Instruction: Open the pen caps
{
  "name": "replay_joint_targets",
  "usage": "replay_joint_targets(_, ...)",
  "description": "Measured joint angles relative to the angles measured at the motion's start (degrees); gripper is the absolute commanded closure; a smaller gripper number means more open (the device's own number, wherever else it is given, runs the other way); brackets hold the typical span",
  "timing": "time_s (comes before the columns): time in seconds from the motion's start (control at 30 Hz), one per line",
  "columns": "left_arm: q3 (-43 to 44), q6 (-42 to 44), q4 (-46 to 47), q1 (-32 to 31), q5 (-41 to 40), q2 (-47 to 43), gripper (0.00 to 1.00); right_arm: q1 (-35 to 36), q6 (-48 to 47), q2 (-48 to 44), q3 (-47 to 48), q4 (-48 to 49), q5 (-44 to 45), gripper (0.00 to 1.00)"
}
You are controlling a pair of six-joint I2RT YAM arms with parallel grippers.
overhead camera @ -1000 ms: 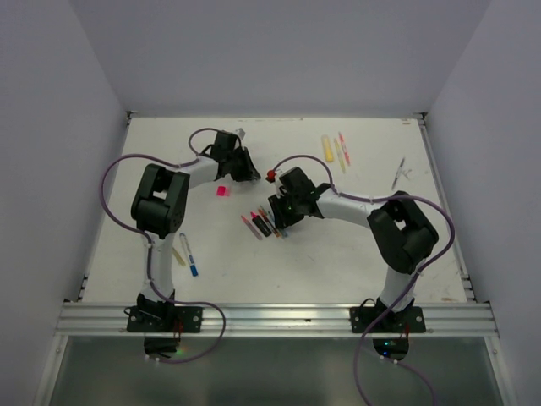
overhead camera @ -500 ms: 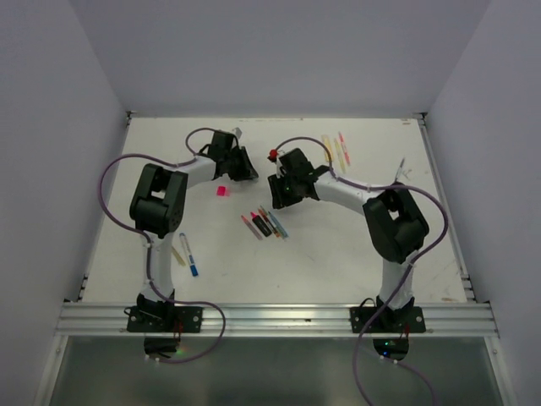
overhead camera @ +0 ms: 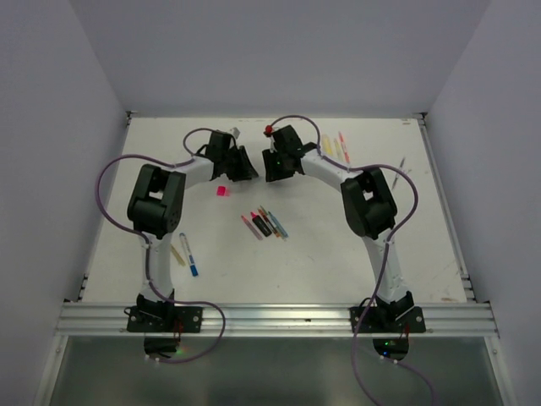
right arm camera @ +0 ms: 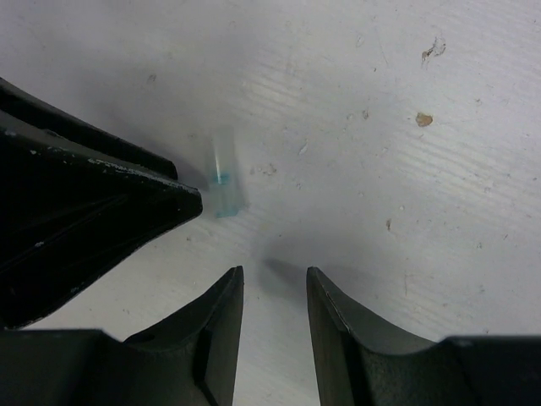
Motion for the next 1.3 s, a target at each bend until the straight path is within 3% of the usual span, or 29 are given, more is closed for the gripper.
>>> replay_joint_targets(0.43, -3.1, 0.1, -0.2, 1.7, 0.2, -3.4, 0.58, -0.6, -1.2, 4.9, 5.9, 0.3, -2.4, 0.6)
replay_joint_targets(0.87, -8.9, 0.4, 1.5, 1.7, -1.8, -25.9, 0.56, -1.9, -4.2, 3.7, 6.0, 0.3, -1.1, 0.6)
replay_joint_targets(1.1, -14.2, 0.5, -0.1, 1.8, -5.9, -31.5, 0.56, -4.4, -2.8, 1.9, 5.3, 0.2, 1.9, 0.6)
replay_joint_targets(1.3, -21.0, -0.2, -0.6, 1.8, -7.0, -35.3, 0.56, -11.4, -2.0, 0.4, 5.1, -0.9, 7.1, 0.6)
